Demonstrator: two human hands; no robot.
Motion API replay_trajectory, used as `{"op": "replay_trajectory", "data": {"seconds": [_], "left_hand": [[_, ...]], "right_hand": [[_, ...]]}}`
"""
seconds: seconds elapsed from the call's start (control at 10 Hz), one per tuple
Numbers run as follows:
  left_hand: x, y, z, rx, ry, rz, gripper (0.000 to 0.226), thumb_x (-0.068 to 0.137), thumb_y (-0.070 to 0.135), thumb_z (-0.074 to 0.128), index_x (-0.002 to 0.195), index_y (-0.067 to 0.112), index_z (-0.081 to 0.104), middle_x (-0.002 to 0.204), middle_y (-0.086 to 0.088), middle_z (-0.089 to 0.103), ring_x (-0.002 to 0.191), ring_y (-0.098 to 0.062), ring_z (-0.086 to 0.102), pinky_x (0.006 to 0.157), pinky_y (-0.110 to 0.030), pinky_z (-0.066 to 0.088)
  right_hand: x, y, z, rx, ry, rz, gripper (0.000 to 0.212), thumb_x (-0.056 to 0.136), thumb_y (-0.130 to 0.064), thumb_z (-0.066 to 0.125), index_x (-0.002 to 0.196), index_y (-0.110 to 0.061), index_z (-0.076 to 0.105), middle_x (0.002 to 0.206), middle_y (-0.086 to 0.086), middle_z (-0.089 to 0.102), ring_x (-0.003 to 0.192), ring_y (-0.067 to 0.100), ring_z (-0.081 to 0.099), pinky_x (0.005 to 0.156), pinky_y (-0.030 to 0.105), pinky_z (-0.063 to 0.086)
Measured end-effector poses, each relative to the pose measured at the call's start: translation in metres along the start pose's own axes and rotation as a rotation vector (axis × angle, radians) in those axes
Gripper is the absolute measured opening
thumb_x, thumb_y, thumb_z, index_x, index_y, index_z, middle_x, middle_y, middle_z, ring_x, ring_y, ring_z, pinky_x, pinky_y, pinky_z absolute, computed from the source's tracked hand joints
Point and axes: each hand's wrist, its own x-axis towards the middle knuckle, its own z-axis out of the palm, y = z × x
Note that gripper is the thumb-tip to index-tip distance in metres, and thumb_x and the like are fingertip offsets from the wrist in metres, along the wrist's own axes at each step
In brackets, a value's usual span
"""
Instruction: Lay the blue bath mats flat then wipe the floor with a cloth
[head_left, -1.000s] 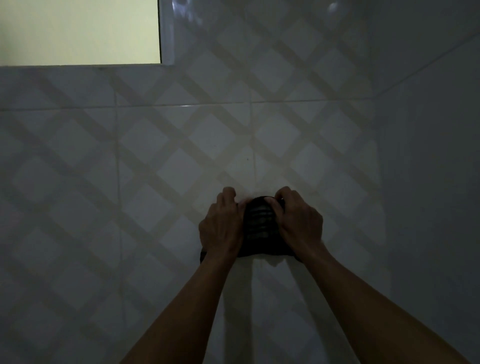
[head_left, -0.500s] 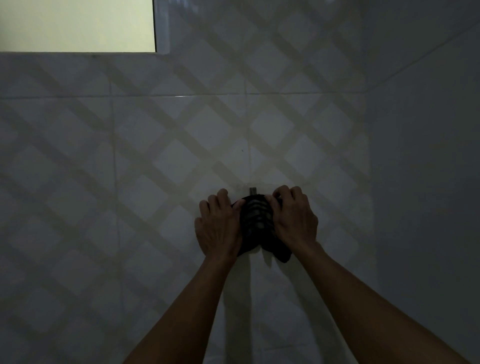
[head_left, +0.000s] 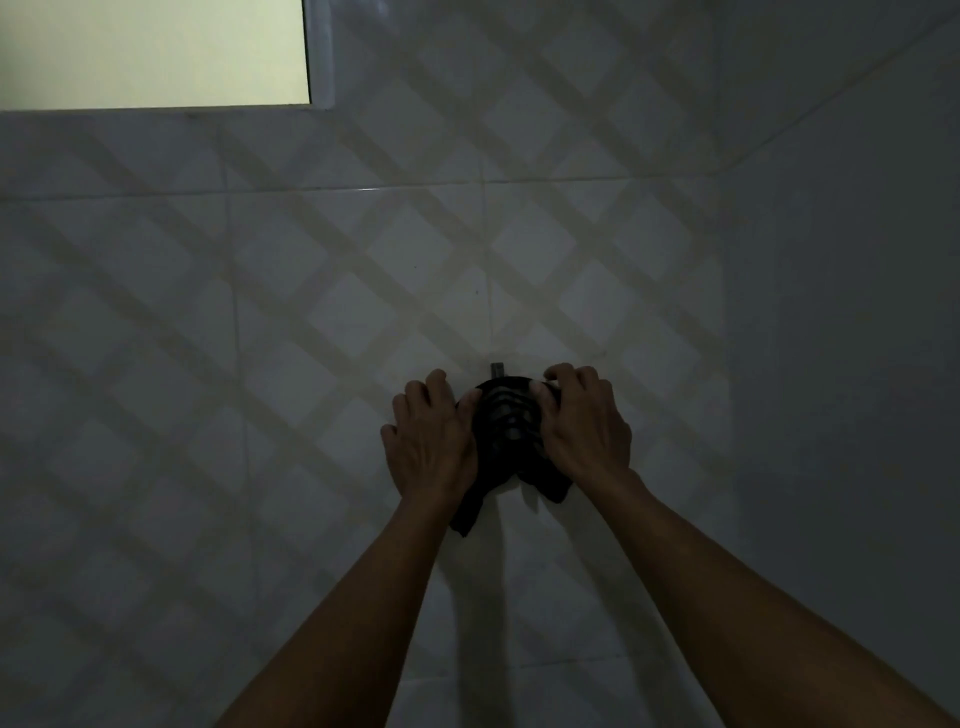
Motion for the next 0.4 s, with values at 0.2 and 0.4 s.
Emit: {"op": "replay_trajectory", "data": {"seconds": [0.2, 0.4], "left_hand": [[-0.008, -0.003, -0.007, -0.058, -0.059, 0.004, 0.056, 0.102, 0.057, 0.022, 0.145, 0.023, 0.034, 0.135, -0.005, 0.047, 0.121, -0.029, 0.044, 0.093, -0.047, 0.038], [-0.026, -0.011, -0.026, -0.084, -0.113, -0.016, 0.059, 0.102, 0.058, 0.021, 0.151, 0.025, 0.027, 0.147, -0.007, 0.04, 0.128, -0.03, 0.042, 0.099, -0.05, 0.037]], "right_hand": [[-0.008, 0.001, -0.006, 0.039, -0.067, 0.002, 0.04, 0.102, -0.047, 0.032, 0.135, -0.028, 0.048, 0.137, -0.002, 0.047, 0.124, 0.023, 0.041, 0.085, 0.04, 0.041], [-0.028, -0.002, -0.021, 0.069, -0.129, 0.031, 0.049, 0.103, -0.047, 0.031, 0.147, -0.028, 0.037, 0.156, 0.0, 0.031, 0.14, 0.023, 0.028, 0.107, 0.047, 0.038]]}}
